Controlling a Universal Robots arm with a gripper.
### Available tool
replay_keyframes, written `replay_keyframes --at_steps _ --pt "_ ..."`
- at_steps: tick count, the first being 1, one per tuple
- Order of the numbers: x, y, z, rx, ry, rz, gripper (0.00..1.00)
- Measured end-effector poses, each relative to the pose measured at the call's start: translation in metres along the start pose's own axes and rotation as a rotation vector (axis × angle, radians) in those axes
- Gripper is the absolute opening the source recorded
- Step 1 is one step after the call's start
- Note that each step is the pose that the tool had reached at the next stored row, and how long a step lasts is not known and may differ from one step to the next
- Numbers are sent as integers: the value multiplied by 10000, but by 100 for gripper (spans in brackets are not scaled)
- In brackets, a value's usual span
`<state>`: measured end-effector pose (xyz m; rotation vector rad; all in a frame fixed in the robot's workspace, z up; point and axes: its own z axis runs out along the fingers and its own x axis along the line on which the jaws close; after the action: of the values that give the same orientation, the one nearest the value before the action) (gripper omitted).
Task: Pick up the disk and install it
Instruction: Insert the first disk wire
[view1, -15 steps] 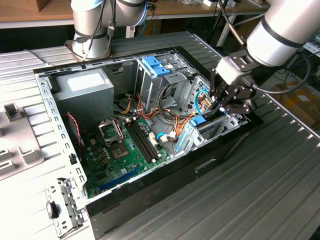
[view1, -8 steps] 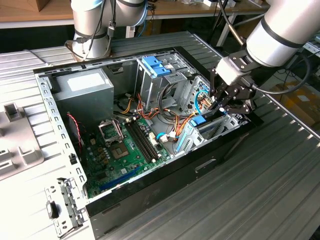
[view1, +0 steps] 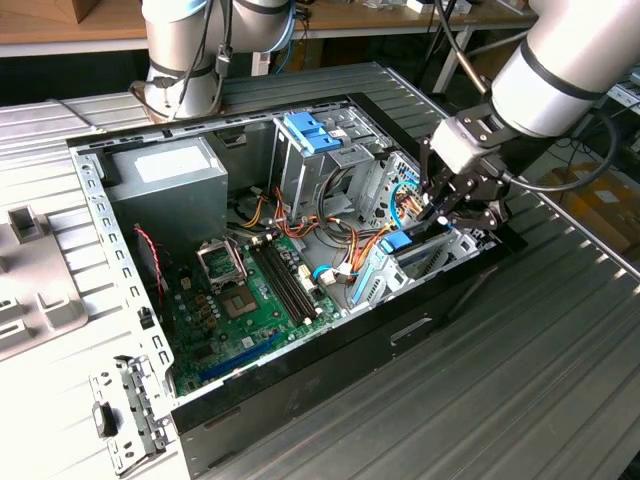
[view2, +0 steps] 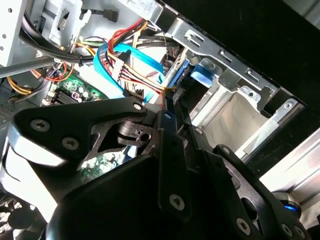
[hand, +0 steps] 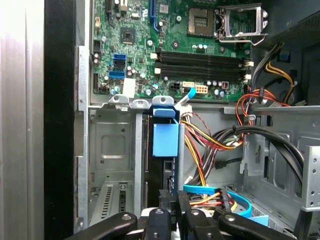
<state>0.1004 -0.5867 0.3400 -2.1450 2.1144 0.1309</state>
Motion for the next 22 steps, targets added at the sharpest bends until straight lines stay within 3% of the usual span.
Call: replay_keyframes --at_steps 10,11,13,21,22 --pt "1 2 1 0 1 2 18" --pt "1 2 2 -1 -1 2 19" --pt "1 2 2 0 0 2 31" --pt "1 1 1 0 1 2 33" --pt "1 1 2 0 1 2 39"
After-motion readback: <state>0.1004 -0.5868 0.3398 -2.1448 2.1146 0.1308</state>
